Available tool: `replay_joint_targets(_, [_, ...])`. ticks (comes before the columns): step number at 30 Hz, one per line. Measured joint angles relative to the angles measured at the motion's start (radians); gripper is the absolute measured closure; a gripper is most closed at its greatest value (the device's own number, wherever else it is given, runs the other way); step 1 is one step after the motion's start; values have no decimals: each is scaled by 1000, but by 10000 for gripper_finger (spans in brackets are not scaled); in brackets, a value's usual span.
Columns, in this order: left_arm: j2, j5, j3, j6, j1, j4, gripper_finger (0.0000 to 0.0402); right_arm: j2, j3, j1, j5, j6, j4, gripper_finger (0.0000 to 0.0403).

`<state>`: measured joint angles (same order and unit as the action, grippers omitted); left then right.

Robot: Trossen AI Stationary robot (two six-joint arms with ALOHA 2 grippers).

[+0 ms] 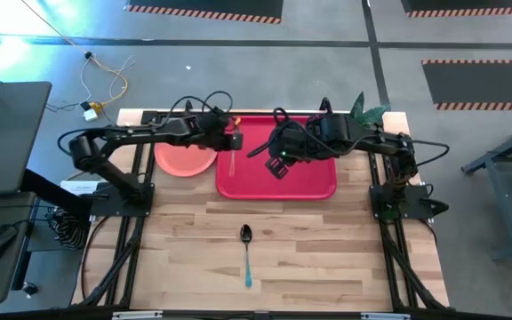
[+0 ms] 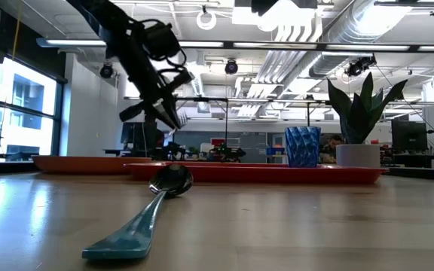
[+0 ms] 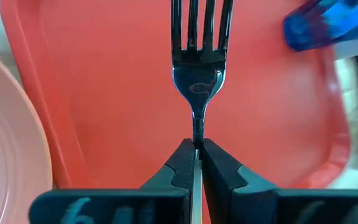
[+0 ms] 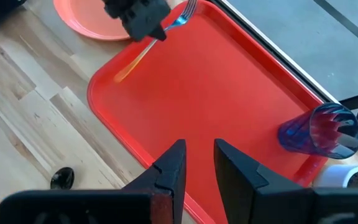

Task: Pick and place plate/cup/fork/spoon on tray
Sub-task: Put the fork on the left of the serving tray

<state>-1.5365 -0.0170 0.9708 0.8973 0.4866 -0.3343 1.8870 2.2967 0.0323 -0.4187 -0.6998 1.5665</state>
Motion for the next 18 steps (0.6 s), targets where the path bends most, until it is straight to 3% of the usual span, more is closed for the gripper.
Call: replay_joint_targets(18, [-151, 2, 0, 123, -1, -3, 394, 1, -4, -5, -21, 8, 5, 329])
